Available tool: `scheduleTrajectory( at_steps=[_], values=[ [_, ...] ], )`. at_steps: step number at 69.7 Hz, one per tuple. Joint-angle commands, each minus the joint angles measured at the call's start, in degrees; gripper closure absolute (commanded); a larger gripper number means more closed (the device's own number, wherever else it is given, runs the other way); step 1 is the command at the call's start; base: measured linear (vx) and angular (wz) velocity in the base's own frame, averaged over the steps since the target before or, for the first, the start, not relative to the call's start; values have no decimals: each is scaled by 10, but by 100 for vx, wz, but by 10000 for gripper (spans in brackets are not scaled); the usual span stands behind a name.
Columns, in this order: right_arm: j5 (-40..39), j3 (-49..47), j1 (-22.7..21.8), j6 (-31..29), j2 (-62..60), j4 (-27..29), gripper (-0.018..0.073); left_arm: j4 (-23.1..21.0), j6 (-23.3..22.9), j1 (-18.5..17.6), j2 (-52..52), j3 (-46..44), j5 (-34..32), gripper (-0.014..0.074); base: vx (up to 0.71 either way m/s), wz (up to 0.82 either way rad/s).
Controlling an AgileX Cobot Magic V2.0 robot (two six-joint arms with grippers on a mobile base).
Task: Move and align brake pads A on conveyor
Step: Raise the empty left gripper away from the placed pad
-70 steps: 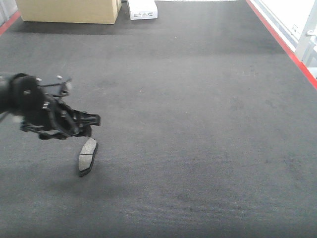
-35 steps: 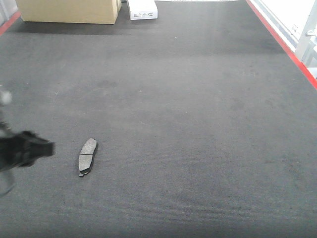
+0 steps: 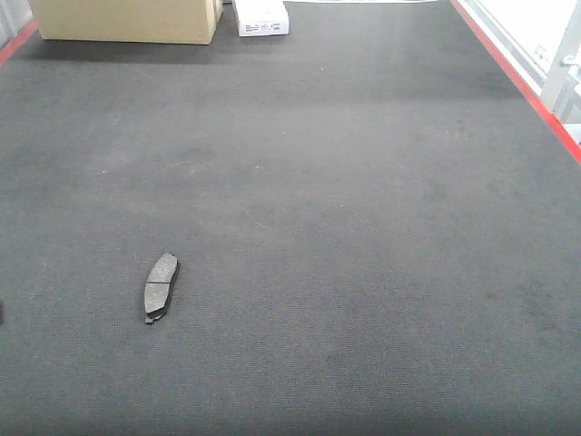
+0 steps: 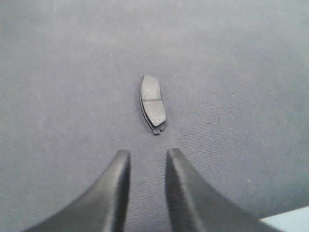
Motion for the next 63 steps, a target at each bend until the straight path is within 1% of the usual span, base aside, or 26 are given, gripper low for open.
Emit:
scheduleTrajectory(
  at_steps=[1, 9, 17, 24, 63],
  values=[
    [-54, -19, 0, -4, 5, -4, 538, 0, 17, -4, -48, -2, -28, 515, 0, 0],
    [-54, -19, 0, -4, 5, -4, 538, 0, 17, -4, -101, 16, -30, 605, 0, 0],
    [-54, -19, 0, -4, 5, -4, 538, 1, 18, -4, -144, 31, -36, 604, 0, 0],
    [-54, -19, 0, -4, 5, -4, 538, 1, 18, -4, -162, 36, -35, 604, 0, 0],
    [-54, -19, 0, -4, 5, -4, 538, 0, 17, -4, -163, 36, -34, 603, 0, 0]
  ],
)
